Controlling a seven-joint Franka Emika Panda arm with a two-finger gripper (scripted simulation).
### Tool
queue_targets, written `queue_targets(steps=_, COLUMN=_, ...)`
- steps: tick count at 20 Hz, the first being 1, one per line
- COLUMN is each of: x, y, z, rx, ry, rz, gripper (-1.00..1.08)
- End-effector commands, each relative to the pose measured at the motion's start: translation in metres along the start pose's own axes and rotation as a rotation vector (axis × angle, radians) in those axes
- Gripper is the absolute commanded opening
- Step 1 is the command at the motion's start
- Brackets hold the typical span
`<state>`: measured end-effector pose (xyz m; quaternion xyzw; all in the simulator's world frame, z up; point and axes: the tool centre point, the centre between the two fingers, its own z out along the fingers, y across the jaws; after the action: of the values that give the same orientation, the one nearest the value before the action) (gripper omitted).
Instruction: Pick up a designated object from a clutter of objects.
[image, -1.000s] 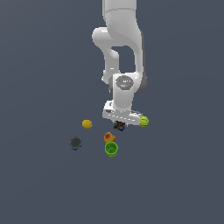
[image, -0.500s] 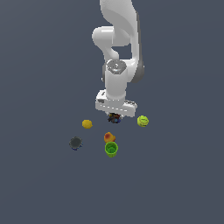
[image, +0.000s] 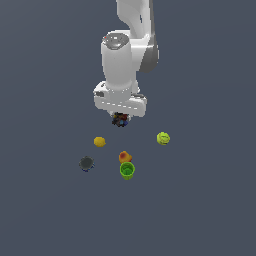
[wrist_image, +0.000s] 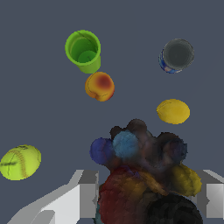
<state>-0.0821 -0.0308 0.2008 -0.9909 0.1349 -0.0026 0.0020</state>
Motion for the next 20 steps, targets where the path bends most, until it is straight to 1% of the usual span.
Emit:
queue_targets(steps=1, x=-0.001, y=0.013, z=-0.024, rx=0.001, ry=0.0, rz=0.0, gripper=-1.0)
queue_targets(steps=11, x=-0.001, y=0.061, z=-0.111, rx=-0.001, ry=-0.003, rz=0.0, gripper=-1.0)
queue_targets(steps=16, x=0.0, y=0.078, z=-0.143, rx=-0.003, ry=-0.004, rz=0.0, gripper=-1.0)
queue_targets(steps=20, x=0.002, y=0.088, z=-0.16, rx=-0.003, ry=-0.004, rz=-0.001, gripper=-1.0)
